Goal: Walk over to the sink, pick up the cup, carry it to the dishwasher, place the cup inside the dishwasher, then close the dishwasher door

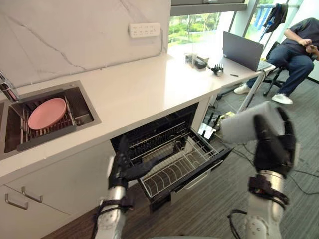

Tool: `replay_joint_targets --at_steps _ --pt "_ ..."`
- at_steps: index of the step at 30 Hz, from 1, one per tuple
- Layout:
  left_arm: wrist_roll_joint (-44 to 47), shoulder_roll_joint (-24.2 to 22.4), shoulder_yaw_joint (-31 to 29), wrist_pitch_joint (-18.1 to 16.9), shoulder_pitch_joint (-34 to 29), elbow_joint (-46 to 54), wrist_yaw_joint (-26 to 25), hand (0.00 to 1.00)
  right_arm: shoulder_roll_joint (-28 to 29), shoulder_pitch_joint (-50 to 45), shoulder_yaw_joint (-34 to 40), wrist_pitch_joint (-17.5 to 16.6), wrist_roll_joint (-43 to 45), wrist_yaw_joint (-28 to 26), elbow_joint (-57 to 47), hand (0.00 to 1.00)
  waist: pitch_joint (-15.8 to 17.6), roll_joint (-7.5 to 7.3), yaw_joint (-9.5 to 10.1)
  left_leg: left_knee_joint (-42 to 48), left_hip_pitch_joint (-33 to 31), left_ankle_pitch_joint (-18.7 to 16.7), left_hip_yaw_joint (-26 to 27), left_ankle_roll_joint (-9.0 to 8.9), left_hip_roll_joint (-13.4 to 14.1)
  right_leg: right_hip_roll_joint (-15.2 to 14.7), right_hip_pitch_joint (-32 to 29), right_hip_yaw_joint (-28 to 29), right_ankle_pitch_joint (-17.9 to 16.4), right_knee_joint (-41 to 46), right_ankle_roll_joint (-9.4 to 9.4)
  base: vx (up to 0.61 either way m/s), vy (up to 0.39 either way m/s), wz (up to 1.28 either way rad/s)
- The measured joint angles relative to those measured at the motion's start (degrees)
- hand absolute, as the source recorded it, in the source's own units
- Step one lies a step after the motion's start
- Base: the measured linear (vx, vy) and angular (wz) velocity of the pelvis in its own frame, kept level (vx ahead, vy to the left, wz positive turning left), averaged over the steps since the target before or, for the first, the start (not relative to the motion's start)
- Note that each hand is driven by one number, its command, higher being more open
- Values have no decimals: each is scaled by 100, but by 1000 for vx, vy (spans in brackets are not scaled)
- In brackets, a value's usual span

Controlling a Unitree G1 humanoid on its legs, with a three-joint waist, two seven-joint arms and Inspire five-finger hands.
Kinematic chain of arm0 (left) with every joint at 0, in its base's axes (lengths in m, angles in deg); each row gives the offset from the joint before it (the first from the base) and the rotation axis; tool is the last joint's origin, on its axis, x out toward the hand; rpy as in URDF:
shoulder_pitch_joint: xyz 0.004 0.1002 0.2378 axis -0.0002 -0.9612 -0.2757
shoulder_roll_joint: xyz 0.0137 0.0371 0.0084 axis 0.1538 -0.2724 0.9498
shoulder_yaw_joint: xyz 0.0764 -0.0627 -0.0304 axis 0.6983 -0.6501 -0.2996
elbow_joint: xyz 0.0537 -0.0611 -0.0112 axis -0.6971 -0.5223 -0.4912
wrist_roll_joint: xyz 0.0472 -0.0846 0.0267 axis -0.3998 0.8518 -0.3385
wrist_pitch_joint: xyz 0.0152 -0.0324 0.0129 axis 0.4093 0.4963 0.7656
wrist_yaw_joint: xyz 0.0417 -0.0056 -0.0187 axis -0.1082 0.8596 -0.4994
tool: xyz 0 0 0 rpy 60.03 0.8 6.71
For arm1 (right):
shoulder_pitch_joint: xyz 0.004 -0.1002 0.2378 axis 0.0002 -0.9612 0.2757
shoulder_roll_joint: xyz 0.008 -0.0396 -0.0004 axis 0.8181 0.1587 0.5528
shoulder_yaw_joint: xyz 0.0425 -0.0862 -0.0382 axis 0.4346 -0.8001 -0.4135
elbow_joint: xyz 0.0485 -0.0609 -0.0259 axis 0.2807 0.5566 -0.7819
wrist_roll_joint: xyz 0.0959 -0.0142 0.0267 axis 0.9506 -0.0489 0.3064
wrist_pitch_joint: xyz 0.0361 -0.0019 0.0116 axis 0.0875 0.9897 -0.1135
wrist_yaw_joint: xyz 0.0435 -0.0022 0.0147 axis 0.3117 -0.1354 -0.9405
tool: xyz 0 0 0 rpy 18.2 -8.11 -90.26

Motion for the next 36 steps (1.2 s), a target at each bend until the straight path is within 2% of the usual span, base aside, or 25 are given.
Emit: replay_joint_targets --at_steps 10,14,15,17,22,24,27,31,36 --pt "-9 -181 -36 122 -100 -15 258 100 5 -30 100 67 190 64 -183 0 -8 -4 38 5 12 14 -59 15 4 -46 56 -154 0 0 1 -41 -34 4" --pt "-7 -171 -177 452 -45 -474 164 100 -19 -54 105 505 58 -144 -151 0 -13 2 26 7 7 22 -102 13 4 -54 70 -200 0 1 2 -29 -31 5" --pt "-7 -172 -273 629 -40 -706 139 100 -73 -68 117 753 -123 -284 -113 0 -15 -1 25 7 -4 29 -143 12 0 -62 79 -258 0 1 1 -37 -43 13" --pt "-6 -171 -371 770 -41 -963 109 100 -199 -70 116 1039 -333 -485 -3 0 -13 -4 29 7 -13 39 -195 14 -7 -63 97 -340 0 2 2 -35 -45 15" --pt "114 -199 -790 1379 -56 -1617 -109 100 -735 -25 71 2070 -1460 -1177 731 0 4 -43 186 -55 -43 120 -433 37 -78 -120 173 -617 -14 1 18 -38 -34 22" --pt "106 -206 -914 1472 -76 -1769 -171 100 -914 20 68 2304 -1840 -1340 993 0 25 -72 253 -124 -67 191 -546 58 -133 -165 179 -736 -20 1 26 -54 -20 35" --pt "79 -55 -945 1482 -101 -2008 -298 100 -1172 327 -10 2542 -2371 -1518 1719 0 71 -144 327 -296 -72 337 -695 82 -204 -223 176 -884 -20 1 30 -53 -18 27" --pt "-154 112 -1057 1528 -172 -2017 -317 100 -1395 515 -199 2684 -2833 -1584 2260 0 134 -255 453 -356 -240 421 -875 57 -240 -253 66 -1055 -25 2 37 -53 -29 27" --pt "-469 527 -1053 1961 -38 -2281 114 100 -1646 1205 -573 2785 -3073 -1328 3369 0 372 -418 602 -92 -611 422 -1070 97 -256 -269 -116 -1211 -26 120 47 -24 -13 19"
